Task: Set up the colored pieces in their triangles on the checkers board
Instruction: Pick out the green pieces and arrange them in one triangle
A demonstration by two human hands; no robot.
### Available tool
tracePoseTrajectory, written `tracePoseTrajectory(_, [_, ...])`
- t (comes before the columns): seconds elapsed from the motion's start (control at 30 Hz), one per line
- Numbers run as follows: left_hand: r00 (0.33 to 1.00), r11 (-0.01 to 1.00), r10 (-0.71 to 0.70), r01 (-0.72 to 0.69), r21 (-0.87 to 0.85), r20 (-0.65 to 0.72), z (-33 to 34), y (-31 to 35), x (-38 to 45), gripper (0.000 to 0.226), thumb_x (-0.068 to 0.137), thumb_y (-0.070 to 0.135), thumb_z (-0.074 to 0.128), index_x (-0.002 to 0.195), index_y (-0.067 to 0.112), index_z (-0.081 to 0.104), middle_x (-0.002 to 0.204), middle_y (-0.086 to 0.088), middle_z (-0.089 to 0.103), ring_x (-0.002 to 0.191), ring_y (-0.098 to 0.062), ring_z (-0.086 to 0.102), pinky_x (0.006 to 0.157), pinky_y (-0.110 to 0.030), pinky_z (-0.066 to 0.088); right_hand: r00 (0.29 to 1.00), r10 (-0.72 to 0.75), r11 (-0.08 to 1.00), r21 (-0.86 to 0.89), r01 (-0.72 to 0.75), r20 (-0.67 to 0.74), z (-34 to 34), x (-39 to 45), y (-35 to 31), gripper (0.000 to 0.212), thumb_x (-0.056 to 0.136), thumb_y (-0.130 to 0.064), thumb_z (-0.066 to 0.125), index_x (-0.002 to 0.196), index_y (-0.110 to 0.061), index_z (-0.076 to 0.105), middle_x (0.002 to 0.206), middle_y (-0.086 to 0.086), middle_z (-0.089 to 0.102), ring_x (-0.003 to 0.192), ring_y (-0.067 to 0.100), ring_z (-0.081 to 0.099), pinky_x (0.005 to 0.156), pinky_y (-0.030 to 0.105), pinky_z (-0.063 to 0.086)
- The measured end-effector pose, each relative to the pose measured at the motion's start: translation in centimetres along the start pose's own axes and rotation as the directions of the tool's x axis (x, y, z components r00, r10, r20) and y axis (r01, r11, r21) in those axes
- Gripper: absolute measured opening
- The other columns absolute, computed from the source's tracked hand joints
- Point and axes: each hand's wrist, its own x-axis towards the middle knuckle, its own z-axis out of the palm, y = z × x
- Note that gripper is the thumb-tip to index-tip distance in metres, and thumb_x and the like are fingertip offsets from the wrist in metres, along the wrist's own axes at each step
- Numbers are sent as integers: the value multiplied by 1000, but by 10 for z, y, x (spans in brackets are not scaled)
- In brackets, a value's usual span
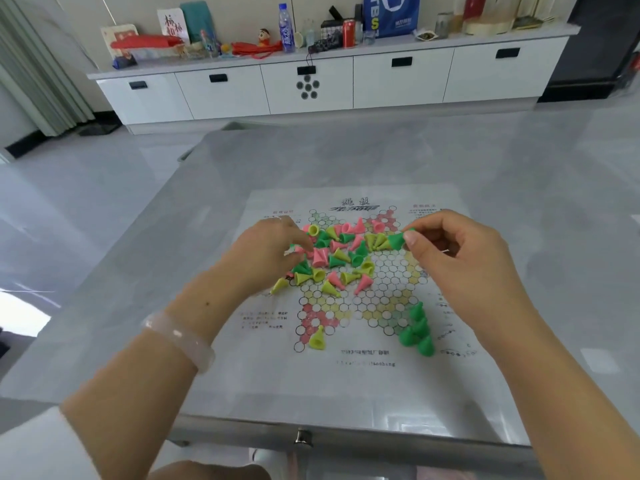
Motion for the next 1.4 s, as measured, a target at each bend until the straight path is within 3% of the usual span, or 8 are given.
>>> tracePoseTrajectory(0.5, [962,957,48,-121,263,268,18,1,22,18,85,2,47,100,8,53,94,-3,46,84,-17,44,70,-24,36,999,-9,999,36,10,-43,-7,3,5,20,83,-18,62,70,-33,61,66,-15,64,64,-4,59,60,7,46])
tracePoseTrajectory(0.63, [989,986,-86,102,-134,117,9,-3,17,10,82,4,52,85,13,57,80,3,55,71,-13,54,59,-19,41,999,-9,999,30,11,-49,-6,3,6,20,83,-18,62,70,-33,60,67,-14,64,65,-3,59,60,7,46])
tracePoseTrajectory(0.73, [912,204,-362,277,-939,191,-5,-14,9,18,85,-3,43,79,9,55,72,-3,56,51,-8,52,47,-16,44,998,-7,999,36,10,-57,-7,4,6,19,83,-18,62,70,-33,61,67,-13,64,65,-3,59,58,6,45])
tracePoseTrajectory(0.8, [867,-404,-358,192,-894,348,-6,-20,3,14,84,1,39,79,8,50,71,-6,49,48,-10,48,43,-16,41,999,-5,999,36,7,-54,-7,3,6,19,83,-18,62,71,-33,61,69,-12,64,65,-2,59,59,7,45])
tracePoseTrajectory(0.9, [794,-549,-335,272,-790,506,-1,-21,3,18,86,12,39,69,9,44,67,-5,42,50,-11,45,42,-16,42,999,-1,999,34,2,-51,-6,3,5,18,83,-18,62,71,-32,61,70,-10,65,66,-1,59,61,8,47])
tracePoseTrajectory(1.03, [725,-342,-468,379,-860,506,0,-18,21,29,93,19,42,65,9,45,57,-2,41,37,-9,42,33,-13,34,999,8,1000,25,-7,-51,-7,2,6,17,83,-19,61,72,-32,61,72,-10,65,68,0,60,62,10,49])
tracePoseTrajectory(1.2, [861,797,-509,463,-387,-17,11,-26,38,18,93,23,47,98,9,57,82,-3,50,66,-18,48,59,-24,38,998,15,1000,22,-14,-55,-8,4,6,16,83,-19,61,73,-31,61,73,-9,66,69,2,61,61,11,50])
tracePoseTrajectory(1.4, [922,930,-364,352,110,130,24,-36,50,36,86,48,52,102,15,50,88,-2,56,83,-23,56,66,-31,41,998,21,1000,0,-21,-61,-8,5,8,15,84,-19,61,73,-30,61,72,-8,66,68,1,60,59,9,47])
